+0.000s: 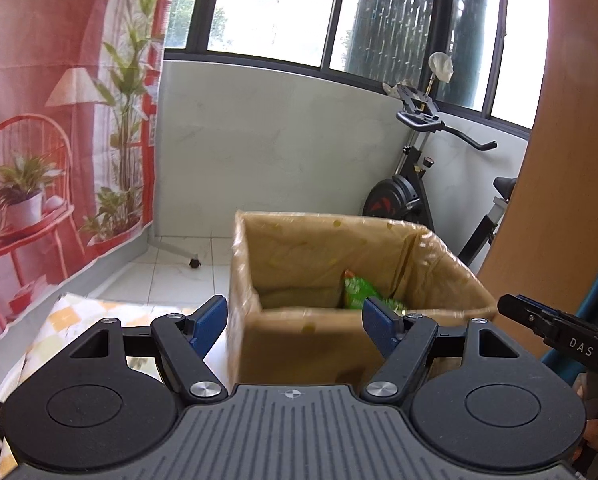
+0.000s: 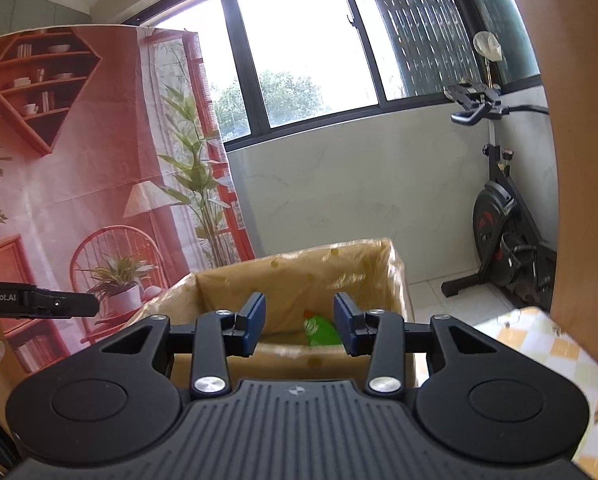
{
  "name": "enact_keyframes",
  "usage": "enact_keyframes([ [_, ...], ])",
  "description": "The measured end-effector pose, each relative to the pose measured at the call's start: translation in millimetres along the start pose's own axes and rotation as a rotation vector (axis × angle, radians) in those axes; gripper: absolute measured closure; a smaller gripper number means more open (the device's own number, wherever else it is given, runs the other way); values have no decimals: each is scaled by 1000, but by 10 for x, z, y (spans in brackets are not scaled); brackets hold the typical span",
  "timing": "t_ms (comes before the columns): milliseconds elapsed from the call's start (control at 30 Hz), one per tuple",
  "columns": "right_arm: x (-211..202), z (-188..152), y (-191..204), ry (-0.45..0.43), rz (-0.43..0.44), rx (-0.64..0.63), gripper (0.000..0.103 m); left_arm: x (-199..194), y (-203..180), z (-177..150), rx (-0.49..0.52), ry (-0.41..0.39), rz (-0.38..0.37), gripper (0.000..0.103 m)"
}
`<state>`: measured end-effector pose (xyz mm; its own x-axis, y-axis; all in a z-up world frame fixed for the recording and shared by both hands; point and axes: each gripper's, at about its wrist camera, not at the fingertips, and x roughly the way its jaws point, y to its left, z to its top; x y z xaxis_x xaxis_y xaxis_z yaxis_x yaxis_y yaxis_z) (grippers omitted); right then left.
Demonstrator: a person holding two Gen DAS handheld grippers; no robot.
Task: Organize snacks
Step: 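Lower the orange bag into the box and open the left gripper, then grasp the second orange chip bag with the left gripper while the right grasps the yellow bag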
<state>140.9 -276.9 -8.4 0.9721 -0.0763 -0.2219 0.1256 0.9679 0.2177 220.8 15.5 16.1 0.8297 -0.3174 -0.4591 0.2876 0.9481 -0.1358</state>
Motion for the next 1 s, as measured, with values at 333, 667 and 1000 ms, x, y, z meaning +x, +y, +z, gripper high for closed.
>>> enact_keyframes([
  [333, -596, -567, -86, 22, -74, 21, 60, -418, 178, -545, -28, -23, 49, 25],
  [667, -833, -1167, -436, 154, -194, 82, 23, -367, 187, -1025, -67, -7, 110, 25],
  [1000, -647, -1585, -582, 318, -193, 176, 11, -300, 205, -1325, -84, 58, 101, 24],
])
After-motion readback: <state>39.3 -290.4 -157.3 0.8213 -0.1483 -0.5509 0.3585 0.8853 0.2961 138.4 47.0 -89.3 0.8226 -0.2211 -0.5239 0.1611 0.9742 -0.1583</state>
